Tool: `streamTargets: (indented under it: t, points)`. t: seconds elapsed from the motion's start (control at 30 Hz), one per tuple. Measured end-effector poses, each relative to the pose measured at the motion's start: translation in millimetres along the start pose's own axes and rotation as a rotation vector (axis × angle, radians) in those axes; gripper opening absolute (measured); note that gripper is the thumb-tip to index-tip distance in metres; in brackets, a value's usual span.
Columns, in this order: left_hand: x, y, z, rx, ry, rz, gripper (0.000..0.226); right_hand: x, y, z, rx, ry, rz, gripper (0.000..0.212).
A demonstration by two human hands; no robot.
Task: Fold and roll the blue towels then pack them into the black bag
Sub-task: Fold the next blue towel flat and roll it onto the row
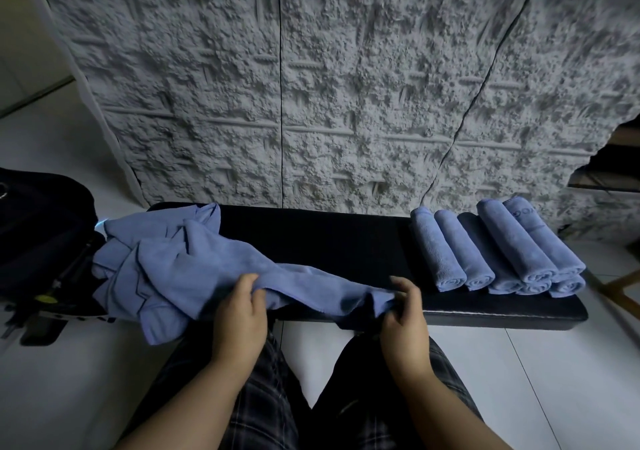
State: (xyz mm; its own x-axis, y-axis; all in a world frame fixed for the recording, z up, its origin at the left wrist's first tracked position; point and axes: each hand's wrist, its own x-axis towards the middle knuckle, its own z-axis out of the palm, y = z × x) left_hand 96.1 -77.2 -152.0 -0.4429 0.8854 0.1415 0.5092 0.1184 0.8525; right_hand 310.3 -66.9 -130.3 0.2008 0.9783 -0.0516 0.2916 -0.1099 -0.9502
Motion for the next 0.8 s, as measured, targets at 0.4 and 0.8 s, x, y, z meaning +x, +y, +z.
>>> streamTargets:
  t: [0.4,0.8]
  points:
    - [-38,41,16,0.175,-0.429,0.436,0.013,-11,11,23,-0.344,-0.496,-0.467,0.013]
    - [1,5,-6,0.367,0.01,0.275,0.028,-6,-2,7,-0.01,-0.094,-0.12,0.018]
